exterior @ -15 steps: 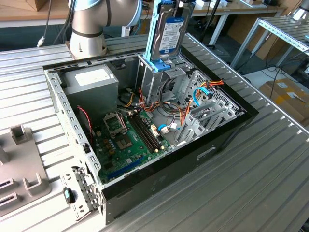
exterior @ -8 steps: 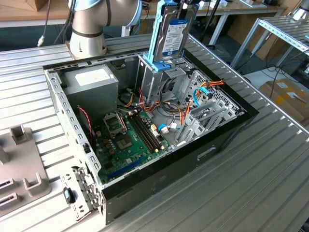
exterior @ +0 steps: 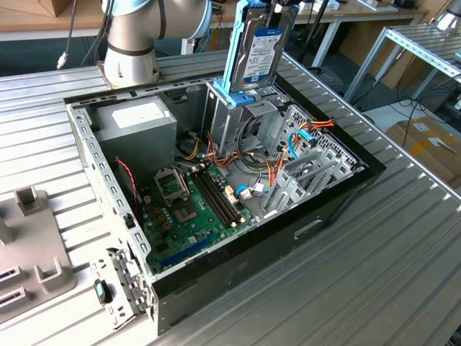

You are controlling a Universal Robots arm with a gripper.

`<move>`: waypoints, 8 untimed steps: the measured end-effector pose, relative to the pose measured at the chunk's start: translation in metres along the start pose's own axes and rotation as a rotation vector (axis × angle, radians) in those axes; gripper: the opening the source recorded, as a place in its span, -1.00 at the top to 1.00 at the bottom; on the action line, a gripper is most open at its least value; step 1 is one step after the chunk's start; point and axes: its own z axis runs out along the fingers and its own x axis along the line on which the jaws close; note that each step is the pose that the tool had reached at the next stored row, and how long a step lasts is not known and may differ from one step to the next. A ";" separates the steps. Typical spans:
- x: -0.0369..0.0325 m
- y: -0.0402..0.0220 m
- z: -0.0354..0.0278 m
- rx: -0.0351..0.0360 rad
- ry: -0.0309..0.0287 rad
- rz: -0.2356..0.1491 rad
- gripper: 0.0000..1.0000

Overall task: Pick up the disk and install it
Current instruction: 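Pick up the disk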

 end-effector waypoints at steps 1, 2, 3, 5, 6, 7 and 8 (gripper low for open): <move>0.0000 0.0000 0.0000 0.0000 -0.0001 0.000 0.30; 0.0006 0.0000 0.0000 0.0000 -0.0001 0.000 0.30; 0.0012 -0.0001 0.0000 0.0000 0.0000 0.000 0.30; 0.0037 -0.0002 0.0000 0.0000 -0.0001 0.000 0.30; 0.0053 -0.0003 0.0000 0.0000 0.0000 0.000 0.30; 0.0078 -0.0005 0.0001 0.0000 0.0000 0.000 0.30; 0.0100 -0.0006 0.0002 0.0000 -0.0002 0.000 0.30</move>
